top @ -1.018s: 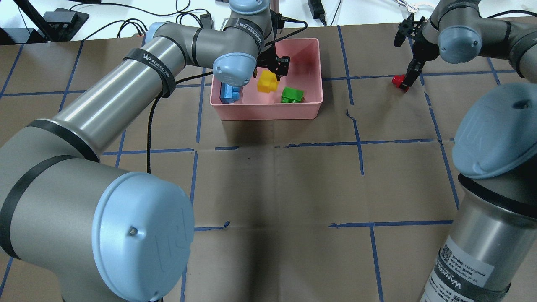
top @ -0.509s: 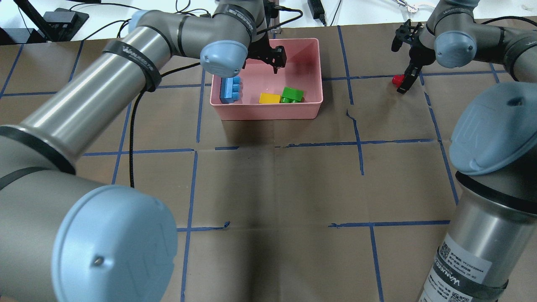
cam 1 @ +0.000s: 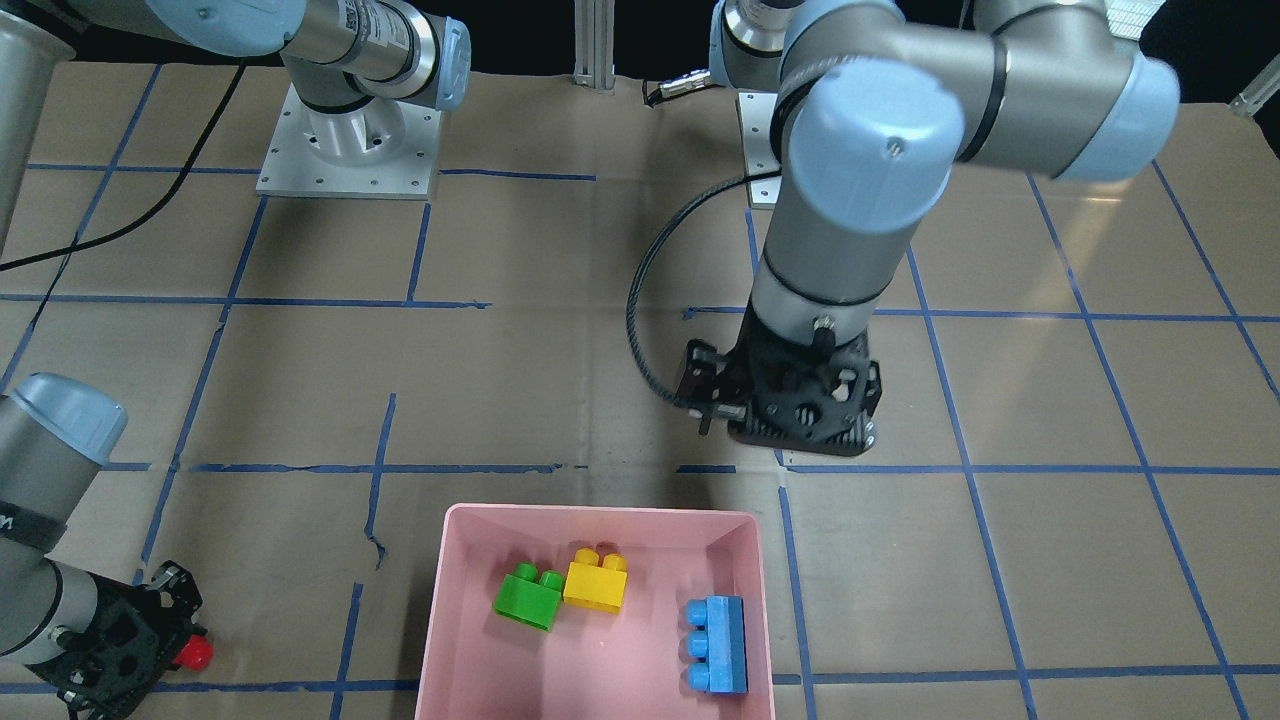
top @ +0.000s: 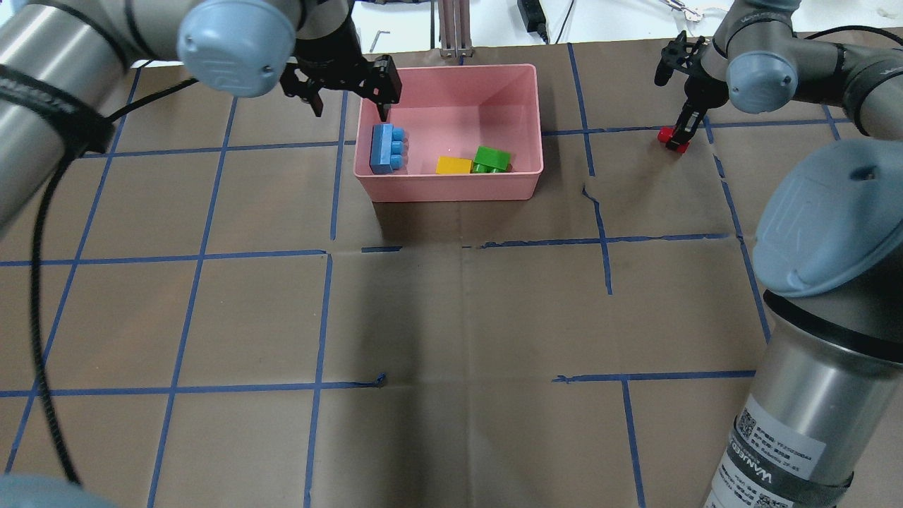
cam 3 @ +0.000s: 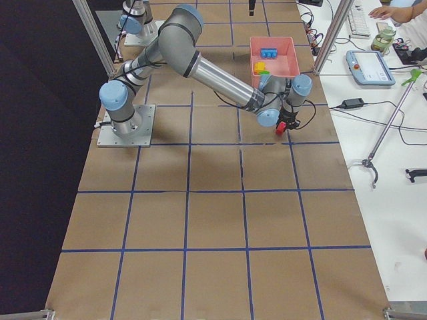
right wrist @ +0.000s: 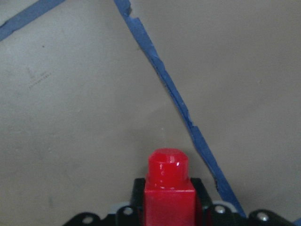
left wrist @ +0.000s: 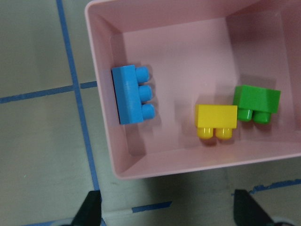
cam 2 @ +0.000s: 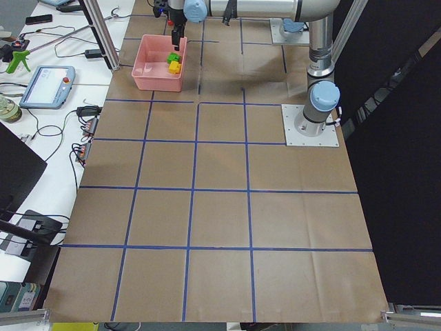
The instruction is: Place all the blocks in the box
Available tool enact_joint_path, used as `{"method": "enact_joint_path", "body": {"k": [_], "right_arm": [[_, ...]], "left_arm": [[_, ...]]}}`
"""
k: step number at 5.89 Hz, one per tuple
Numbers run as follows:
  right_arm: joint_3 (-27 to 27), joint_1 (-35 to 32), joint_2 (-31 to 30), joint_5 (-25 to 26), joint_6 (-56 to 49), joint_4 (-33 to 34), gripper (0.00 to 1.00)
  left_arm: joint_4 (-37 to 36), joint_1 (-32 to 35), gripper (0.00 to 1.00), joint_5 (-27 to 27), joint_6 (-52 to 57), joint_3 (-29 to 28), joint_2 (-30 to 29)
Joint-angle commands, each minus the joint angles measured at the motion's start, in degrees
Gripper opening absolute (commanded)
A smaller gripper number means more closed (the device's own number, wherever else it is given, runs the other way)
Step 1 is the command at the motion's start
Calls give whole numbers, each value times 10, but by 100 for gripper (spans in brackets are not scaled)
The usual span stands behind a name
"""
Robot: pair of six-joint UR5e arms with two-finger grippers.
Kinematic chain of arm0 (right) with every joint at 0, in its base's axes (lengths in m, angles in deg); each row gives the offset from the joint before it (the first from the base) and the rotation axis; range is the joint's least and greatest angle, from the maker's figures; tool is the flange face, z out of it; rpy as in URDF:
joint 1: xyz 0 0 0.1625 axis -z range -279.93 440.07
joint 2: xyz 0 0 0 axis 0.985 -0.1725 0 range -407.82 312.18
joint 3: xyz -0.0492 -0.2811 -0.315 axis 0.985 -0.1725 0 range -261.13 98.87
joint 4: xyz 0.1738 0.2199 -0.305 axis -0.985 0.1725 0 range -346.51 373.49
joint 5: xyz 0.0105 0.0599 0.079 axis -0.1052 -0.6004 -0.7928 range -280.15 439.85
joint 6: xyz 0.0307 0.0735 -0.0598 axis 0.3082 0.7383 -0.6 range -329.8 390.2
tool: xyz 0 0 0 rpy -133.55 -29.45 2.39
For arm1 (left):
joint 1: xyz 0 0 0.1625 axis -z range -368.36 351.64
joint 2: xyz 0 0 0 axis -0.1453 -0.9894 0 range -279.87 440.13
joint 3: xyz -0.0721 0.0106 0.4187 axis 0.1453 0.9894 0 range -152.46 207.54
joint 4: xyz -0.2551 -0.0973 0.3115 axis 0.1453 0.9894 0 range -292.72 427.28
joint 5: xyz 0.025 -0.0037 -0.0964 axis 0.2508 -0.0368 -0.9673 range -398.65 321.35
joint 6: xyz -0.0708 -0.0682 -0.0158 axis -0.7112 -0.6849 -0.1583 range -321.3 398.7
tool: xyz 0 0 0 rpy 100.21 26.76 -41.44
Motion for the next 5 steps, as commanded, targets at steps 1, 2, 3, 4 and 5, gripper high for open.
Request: {"method": "enact_joint_path", "body": {"k": [1,2,3,4,5], "right_arm": [[-27,-9,-16,0,6,-5,22],[-43,-25,-51,3,10,-20,22],[-43,-40,-84,4,64,-45,23],[-43,-77,-106,7,136,-70,23],[-43,-125,-118,8,220,-76,23]], "left_arm": [[12,-33,99,2,0,96,93],[11,-44,99,1,0,101,100],[13,-46,99,0,1,98,101],[12,-46,99,-1,0,95,101],[12,-46,99,1,-1,94,101]]}}
